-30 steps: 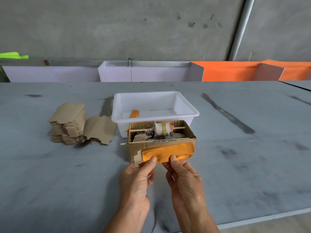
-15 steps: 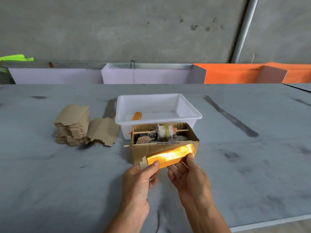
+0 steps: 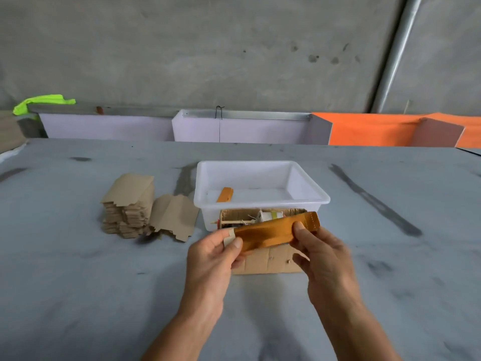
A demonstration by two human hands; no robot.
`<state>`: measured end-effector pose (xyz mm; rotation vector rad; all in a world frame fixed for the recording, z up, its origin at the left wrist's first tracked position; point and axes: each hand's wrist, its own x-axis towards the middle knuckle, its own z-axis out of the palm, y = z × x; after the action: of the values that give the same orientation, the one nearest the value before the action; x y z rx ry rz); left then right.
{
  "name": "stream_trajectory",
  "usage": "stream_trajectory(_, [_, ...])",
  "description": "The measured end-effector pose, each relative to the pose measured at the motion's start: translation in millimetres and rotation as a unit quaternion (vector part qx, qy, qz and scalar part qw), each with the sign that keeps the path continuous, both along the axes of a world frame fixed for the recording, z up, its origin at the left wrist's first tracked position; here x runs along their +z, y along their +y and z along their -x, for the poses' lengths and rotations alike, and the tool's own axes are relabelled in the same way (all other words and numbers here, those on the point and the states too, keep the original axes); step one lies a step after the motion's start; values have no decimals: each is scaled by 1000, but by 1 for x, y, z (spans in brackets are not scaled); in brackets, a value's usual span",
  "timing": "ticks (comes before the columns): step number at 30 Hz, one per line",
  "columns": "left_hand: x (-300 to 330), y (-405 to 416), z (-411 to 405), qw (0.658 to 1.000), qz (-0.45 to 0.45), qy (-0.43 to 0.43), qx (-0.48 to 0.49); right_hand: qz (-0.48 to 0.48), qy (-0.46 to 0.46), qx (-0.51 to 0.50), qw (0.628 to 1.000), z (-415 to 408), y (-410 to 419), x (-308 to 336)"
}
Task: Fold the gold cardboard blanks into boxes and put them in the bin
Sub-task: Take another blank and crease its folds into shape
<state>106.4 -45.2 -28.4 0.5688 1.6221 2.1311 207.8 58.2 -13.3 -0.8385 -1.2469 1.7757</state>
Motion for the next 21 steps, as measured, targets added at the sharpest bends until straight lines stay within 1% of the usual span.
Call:
stream_trajectory(3, [10,3,21,999,-9,30,35,-51,-14,10,999,12,7,14])
stream_trajectory(5, [12,9,34,998,-3,36,59,-56,-7,32,998,27,12,23])
stream_trajectory(8, [12,24,45,996,6,15,90,-46,-9,85,995,54,16,30])
stream_trajectory(10, [12,34,49,995,16,7,103,-44,-13,87,995,74,21,31])
stream_trajectory(14, [9,43,61,989,69,49,118,-87,-89,17,992,115,54,41])
stream_trajectory(17, [4,43,69,980,104,82,151,-162,-165,-15,973,148,85,46])
stream_trajectory(19, [1,43,75,977,108,78,169,-197,-212,-21,957,167,99,40])
stream_trajectory(21, [-3,44,81,976,102,63,181,-212,-240,-19,947,184,108,30])
